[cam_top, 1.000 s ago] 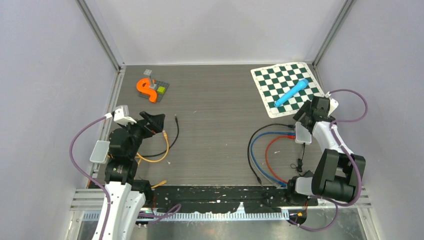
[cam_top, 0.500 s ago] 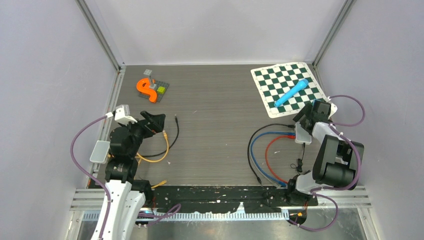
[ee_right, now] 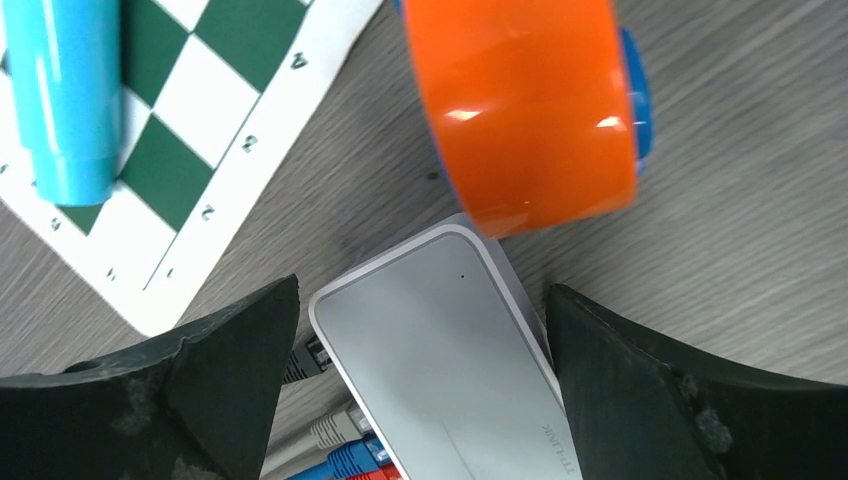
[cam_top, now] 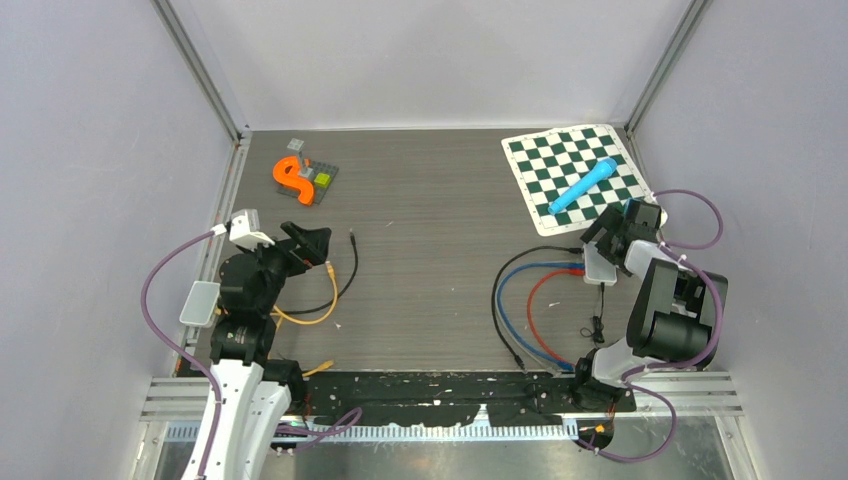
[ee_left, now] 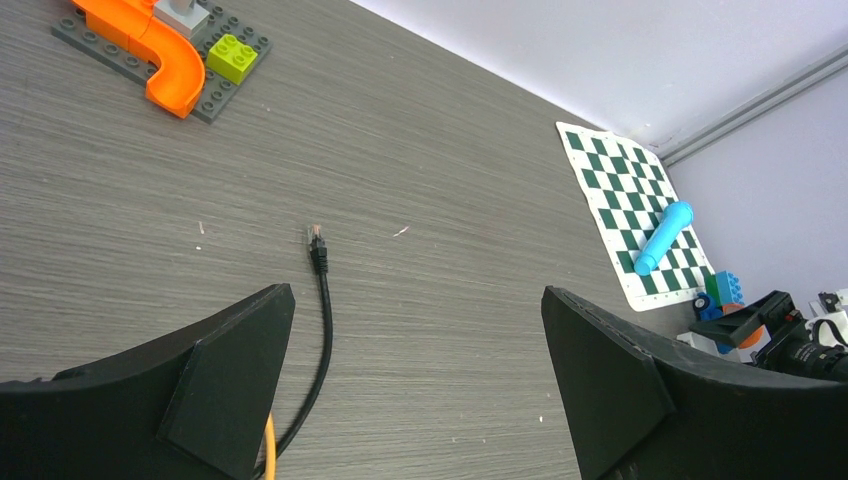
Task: Pull the plug from the switch port
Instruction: Move the switch port to the center of the board.
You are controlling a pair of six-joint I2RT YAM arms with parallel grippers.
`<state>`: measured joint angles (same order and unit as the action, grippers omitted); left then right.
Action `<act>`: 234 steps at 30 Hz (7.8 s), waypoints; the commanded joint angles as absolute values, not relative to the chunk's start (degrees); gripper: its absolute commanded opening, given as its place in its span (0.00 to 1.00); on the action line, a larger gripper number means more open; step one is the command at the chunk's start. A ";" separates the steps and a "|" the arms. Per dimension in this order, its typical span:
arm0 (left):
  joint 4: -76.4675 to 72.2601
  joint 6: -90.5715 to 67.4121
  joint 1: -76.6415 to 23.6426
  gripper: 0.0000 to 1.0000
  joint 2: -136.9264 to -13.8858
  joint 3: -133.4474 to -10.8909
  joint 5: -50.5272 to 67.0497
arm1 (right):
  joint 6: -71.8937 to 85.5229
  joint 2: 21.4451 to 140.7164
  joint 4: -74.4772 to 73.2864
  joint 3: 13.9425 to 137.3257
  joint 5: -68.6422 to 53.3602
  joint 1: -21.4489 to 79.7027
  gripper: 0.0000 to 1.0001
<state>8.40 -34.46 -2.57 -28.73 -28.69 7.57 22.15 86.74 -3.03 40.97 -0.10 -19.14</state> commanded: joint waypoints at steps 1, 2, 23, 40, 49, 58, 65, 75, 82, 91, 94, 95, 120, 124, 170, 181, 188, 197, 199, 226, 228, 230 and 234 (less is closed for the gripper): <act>5.67 -34.76 -2.43 0.99 -29.07 -29.36 8.21 | 21.82 83.59 -1.90 39.39 -9.54 -18.92 1.00; 5.59 -34.79 -2.38 0.99 -29.13 -29.43 8.23 | 21.85 83.24 -1.53 38.67 -10.48 -18.82 0.99; 5.16 -34.48 -2.40 0.99 -30.75 -30.41 9.51 | 12.69 85.70 -8.60 45.81 -19.05 -2.20 0.95; 2.48 -34.48 -2.46 0.99 -34.51 -29.55 14.73 | -3.63 82.85 -18.13 52.35 -28.12 16.88 0.95; -8.20 -35.83 -5.70 0.99 -44.54 -31.40 29.01 | 13.74 70.90 -17.74 49.30 6.14 16.02 0.99; -9.33 -29.25 -24.95 0.95 -71.04 -48.67 28.64 | 31.66 62.36 -12.64 36.04 2.01 6.64 0.98; -4.71 -27.93 -32.21 0.82 -99.17 -73.28 37.22 | 32.80 63.20 -9.99 32.38 -8.07 1.28 0.98; -5.30 -31.45 -38.38 0.78 -117.74 -86.30 38.04 | 32.72 69.67 -4.67 30.04 -19.57 -3.90 0.95; -4.50 -32.70 -40.52 0.76 -125.44 -91.93 37.27 | 34.13 72.70 -1.08 29.17 -21.31 -4.28 0.90; -6.91 -34.54 -40.79 0.68 -127.13 -89.76 37.18 | 35.90 76.15 4.05 27.71 -23.55 -4.39 0.79; -7.34 -34.47 -40.78 0.67 -127.55 -89.03 36.77 | 37.05 77.29 6.08 26.92 -24.77 -4.39 0.76; -7.30 -34.15 -40.78 0.67 -127.93 -89.22 36.45 | 37.24 77.86 7.14 26.59 -25.53 -4.39 0.76; -7.46 -33.75 -40.61 0.76 -129.00 -89.42 33.98 | 32.12 79.97 3.31 28.89 -24.27 -4.31 0.68; -5.87 -34.79 -40.61 0.75 -130.06 -91.67 34.28 | 32.13 78.13 3.07 28.68 -24.26 -4.31 0.69; -27.37 -40.09 -37.78 0.60 -101.95 -41.49 22.97 | 16.40 95.07 -8.36 51.74 -25.38 23.86 0.74; -18.80 -35.21 -37.36 0.74 -90.51 -38.15 18.08 | 13.96 69.70 -13.49 47.11 -7.85 23.82 0.90; -17.02 -35.38 -37.50 0.75 -83.78 -33.54 16.47 | 22.13 57.84 -14.62 35.49 -6.03 23.77 0.89; -14.35 -39.61 -41.39 0.73 -78.43 -28.62 16.28 | 32.60 49.75 -5.80 20.06 -24.08 25.43 0.80; -12.91 -40.18 -42.42 0.73 -77.96 -28.29 16.68 | 31.98 49.34 -7.37 18.90 -23.48 25.81 0.79; -17.50 -54.40 -62.18 0.70 -82.31 -26.62 19.17 | 31.55 48.61 -10.46 17.49 -14.90 26.02 0.77; -19.58 -54.85 -62.16 0.70 -84.15 -27.62 20.18 | 31.51 48.70 -10.71 17.61 -14.10 26.02 0.77; -21.90 -55.30 -62.22 0.70 -85.79 -28.71 21.17 | 31.31 48.84 -11.20 17.88 -13.13 26.02 0.77; -22.23 -54.83 -62.18 0.69 -89.36 -32.15 22.72 | 30.34 48.94 -12.42 18.89 -10.75 26.02 0.77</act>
